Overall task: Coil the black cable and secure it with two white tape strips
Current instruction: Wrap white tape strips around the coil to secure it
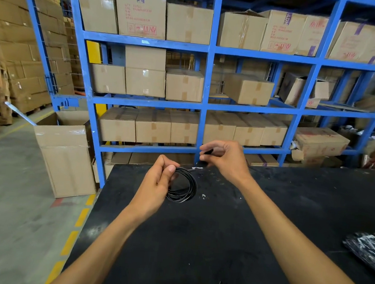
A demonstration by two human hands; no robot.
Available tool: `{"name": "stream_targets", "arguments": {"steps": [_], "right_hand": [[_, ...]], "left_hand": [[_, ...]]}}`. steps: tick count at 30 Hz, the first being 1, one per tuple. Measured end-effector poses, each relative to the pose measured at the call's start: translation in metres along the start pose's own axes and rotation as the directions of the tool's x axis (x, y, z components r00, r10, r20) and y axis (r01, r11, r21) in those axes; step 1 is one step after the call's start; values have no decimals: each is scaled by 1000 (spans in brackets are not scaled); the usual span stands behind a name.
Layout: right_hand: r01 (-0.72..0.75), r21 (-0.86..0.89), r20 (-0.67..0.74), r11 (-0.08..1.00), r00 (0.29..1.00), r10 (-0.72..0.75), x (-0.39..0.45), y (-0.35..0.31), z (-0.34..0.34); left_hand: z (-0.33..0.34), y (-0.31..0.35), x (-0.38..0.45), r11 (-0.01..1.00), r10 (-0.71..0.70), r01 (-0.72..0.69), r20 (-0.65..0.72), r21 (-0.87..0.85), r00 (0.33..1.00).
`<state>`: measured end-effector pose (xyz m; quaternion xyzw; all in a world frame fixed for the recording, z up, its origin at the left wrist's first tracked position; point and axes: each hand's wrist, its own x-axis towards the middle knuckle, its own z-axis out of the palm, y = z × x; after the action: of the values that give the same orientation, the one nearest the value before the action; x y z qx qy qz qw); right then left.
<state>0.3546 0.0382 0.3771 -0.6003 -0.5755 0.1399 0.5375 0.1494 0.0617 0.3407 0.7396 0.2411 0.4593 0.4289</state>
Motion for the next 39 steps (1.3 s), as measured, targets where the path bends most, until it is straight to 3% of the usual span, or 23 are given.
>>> {"name": "stream_targets", "arguments": {"steps": [3, 7, 11, 19, 30, 39], "right_hand": [[82, -37, -32, 996, 996, -83, 0, -4, 13], [150, 60, 15, 987, 988, -151, -3, -10, 22], [39, 268, 134, 963, 988, -78, -7, -13, 19], [-173, 417, 243, 892, 967, 74, -10, -19, 21], [-383, 412, 426, 827, 883, 196, -5, -23, 9], [-368, 375, 371, 851, 901, 227, -9, -31, 10]], "left_hand": [[3, 0, 1, 1000, 4, -4, 8, -17, 1000], [2, 1, 2, 1000, 9, -9, -8, -28, 1000], [-3, 2, 4, 998, 13, -13, -6, -64, 1000], [-1, 6, 4, 995, 22, -21, 11, -100, 1000], [-1, -1, 3, 991, 49, -50, 14, 128, 999], [0, -1, 2, 967, 83, -92, 44, 239, 996]]}}
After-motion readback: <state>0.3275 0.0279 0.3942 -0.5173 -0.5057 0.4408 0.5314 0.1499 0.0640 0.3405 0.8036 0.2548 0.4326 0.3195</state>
